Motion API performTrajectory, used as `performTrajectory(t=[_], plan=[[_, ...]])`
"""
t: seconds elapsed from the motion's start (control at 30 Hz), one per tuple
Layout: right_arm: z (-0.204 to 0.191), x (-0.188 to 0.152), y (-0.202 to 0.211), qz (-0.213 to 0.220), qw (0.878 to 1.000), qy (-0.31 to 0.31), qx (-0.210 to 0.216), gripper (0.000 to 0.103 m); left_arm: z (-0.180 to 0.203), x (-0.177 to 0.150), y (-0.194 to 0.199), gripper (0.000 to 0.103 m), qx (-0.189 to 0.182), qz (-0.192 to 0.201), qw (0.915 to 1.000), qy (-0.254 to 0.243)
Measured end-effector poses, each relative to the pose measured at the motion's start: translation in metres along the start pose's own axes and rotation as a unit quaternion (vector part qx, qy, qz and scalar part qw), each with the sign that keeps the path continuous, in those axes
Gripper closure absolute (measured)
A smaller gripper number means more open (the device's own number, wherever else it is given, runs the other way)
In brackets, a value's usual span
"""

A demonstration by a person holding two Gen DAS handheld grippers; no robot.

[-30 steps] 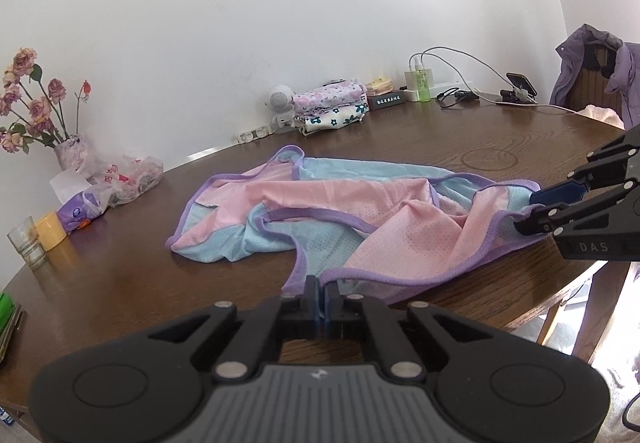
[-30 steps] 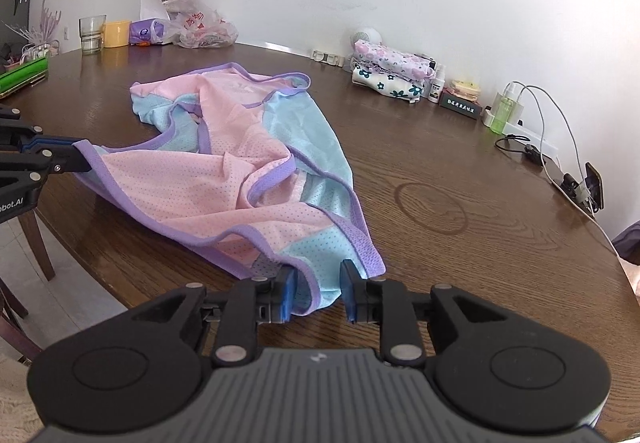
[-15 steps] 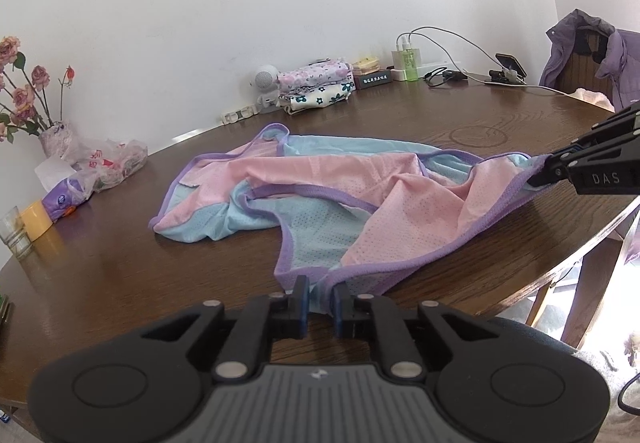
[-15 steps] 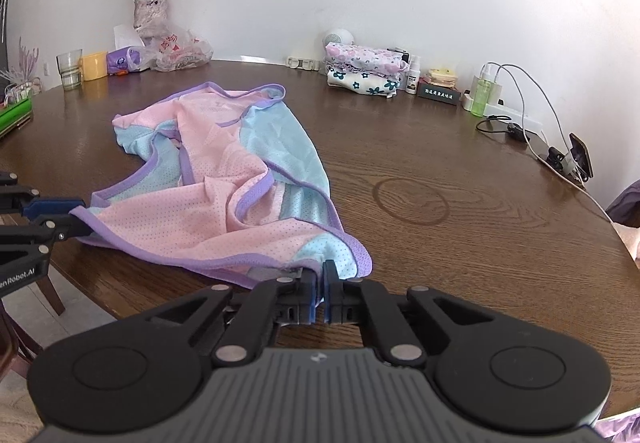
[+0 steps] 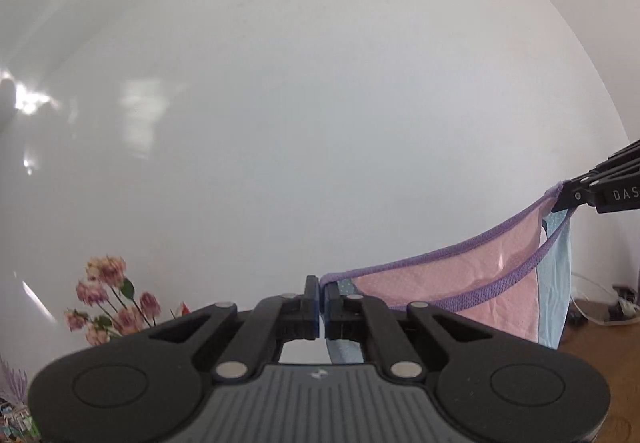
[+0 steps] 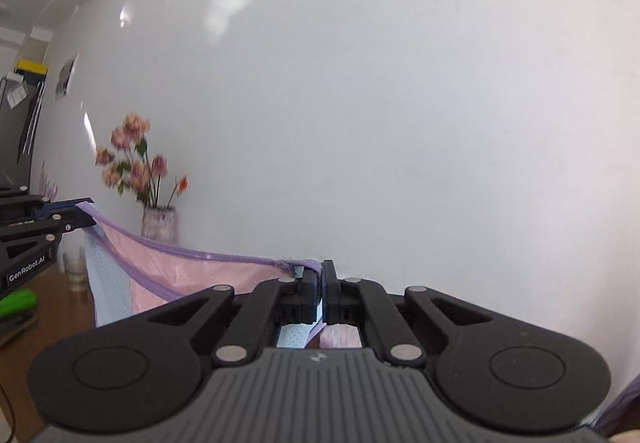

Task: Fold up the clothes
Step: 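Lift the garment up off the table with both tools, holding it stretched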

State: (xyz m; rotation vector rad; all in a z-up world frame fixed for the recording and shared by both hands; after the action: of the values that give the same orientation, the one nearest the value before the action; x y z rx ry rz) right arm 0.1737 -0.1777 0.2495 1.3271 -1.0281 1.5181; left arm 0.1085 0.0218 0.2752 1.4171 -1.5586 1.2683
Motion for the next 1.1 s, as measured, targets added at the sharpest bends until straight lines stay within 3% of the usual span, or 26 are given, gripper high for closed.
performTrajectory(t=[0.1,0.2,0.57,0.77,0.9,1.0,1.1], plan=[[0.009,0.062,-0.009,0.036,0.999,-0.025,0.003,0.102,-0.022,0.049,-0.007,0.102,0.015,0.024,0.9995,0.013],[0.012,0.100,-0.013,0.048,0.998,-0.039,0.000,0.102,-0.031,0.078,-0.007,0.101,0.025,0.035,0.9990,0.014],[-0.009,0.155,-0.023,0.037,0.999,-0.005,-0.023,0.102,-0.046,0.132,-0.009,0.101,0.053,0.035,0.9979,-0.013],[-0.028,0.151,-0.069,0.007,0.999,0.025,-0.029,0.102,-0.058,0.108,-0.070,0.101,0.058,-0.009,0.9980,-0.026],[-0.042,0.126,-0.146,-0.033,0.998,0.027,-0.037,0.102,-0.062,0.067,-0.137,0.101,0.053,-0.051,0.9969,-0.028],[-0.056,0.103,-0.211,-0.058,0.997,0.025,-0.038,0.102,-0.077,0.024,-0.196,0.101,0.057,-0.094,0.9939,-0.002],[-0.067,0.083,-0.268,-0.079,0.996,0.012,-0.039,0.102,-0.087,-0.006,-0.240,0.101,0.065,-0.100,0.9927,0.015]])
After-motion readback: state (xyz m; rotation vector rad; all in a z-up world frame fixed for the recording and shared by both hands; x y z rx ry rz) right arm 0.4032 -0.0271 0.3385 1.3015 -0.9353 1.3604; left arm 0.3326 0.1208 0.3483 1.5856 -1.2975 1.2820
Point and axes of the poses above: each gripper's, at about its wrist camera, not at the fingertips, and y roughly against the way its jaws point, z to its right, x to its top, the point moved 3 cm from there along -y, roughly the way its jaws point, and after that the axes turned 3 degrees about z, right-handed, at the moved point
